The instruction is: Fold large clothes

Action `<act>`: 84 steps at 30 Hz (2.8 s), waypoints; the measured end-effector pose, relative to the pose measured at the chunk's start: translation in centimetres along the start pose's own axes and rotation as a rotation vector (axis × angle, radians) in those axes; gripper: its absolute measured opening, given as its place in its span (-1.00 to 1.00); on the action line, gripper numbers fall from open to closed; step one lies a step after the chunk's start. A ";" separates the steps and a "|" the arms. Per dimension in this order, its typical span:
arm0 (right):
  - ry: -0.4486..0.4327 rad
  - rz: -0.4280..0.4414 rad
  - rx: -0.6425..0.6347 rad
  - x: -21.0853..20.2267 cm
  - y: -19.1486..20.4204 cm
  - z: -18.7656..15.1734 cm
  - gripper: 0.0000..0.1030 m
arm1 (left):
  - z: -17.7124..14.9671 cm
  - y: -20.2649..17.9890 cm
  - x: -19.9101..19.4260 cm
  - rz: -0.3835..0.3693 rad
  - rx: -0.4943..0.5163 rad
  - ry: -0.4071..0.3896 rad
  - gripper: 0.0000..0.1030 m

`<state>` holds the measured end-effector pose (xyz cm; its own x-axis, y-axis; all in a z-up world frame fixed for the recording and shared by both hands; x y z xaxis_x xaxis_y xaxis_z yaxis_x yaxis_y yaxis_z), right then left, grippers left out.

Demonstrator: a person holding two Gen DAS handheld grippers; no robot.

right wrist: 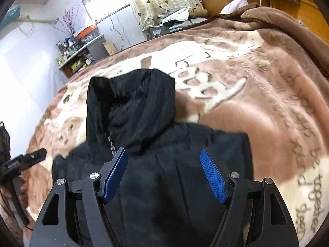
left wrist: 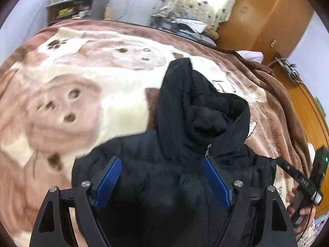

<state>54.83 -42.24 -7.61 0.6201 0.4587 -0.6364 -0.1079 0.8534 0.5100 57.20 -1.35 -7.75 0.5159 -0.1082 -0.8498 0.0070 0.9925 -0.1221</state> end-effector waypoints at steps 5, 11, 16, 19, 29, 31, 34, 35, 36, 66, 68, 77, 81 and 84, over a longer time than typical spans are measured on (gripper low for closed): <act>-0.029 0.006 0.034 1.9 -0.6 3.0 0.51 | 2.7 -1.1 3.3 -0.024 -0.026 0.036 0.58; -0.005 -0.042 0.048 6.1 -2.2 5.7 0.51 | 4.7 -2.2 8.4 -0.062 -0.104 0.111 0.58; 0.038 -0.096 0.056 9.3 -3.8 6.6 0.51 | 5.8 -2.4 11.9 0.006 -0.106 0.129 0.58; 0.043 -0.114 0.054 10.1 -3.9 6.9 0.51 | 6.9 -2.1 13.1 0.020 -0.159 0.119 0.57; 0.055 -0.069 -0.002 11.1 -1.6 6.4 -0.70 | 6.9 -3.9 13.2 0.026 -0.140 0.103 -0.93; 0.036 -0.070 -0.023 10.3 -1.2 6.3 -0.75 | 6.8 -3.7 11.9 0.012 -0.139 0.067 -0.93; 0.004 -0.076 -0.074 8.8 -0.6 6.0 -0.81 | 6.3 -3.1 10.4 0.010 -0.137 0.047 -0.94; -0.005 -0.084 -0.094 8.3 -0.4 5.8 -0.81 | 6.1 -2.9 10.0 0.004 -0.142 0.043 -0.94; -0.015 -0.085 -0.112 7.9 -0.1 5.6 -0.81 | 5.9 -2.8 9.5 -0.004 -0.149 0.039 -0.94; -0.086 -0.037 0.148 -2.1 -6.5 -6.7 -0.88 | -7.5 8.6 0.8 -0.127 -0.407 0.018 -0.89; -0.086 -0.027 0.130 -3.0 -6.1 -6.9 -0.88 | -7.6 9.3 -0.5 -0.116 -0.391 -0.010 -0.88; -0.100 0.124 0.005 -9.4 0.0 -6.3 -0.32 | -7.3 8.0 -5.7 -0.243 -0.347 -0.026 0.51; -0.026 0.240 -0.007 -10.0 3.1 -8.0 0.05 | -7.8 5.9 -5.5 -0.302 -0.325 0.032 0.75; 0.043 0.259 -0.008 -8.4 4.0 -9.4 0.23 | -8.1 5.6 -3.6 -0.278 -0.337 0.078 0.75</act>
<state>41.88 -40.36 -5.70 0.5373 0.6724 -0.5090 -0.2653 0.7077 0.6548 48.40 4.12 -9.52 0.4678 -0.3853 -0.7954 -0.1495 0.8525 -0.5009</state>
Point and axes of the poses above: each gripper's, at about its wrist camera, not at the fingertips, and x roughly the way its jaws point, y to its left, z to its top, the point moved 8 cm from there along x, roughly the way its jaws point, and after that the axes turned 13 degrees about z, right-handed, at the moved point
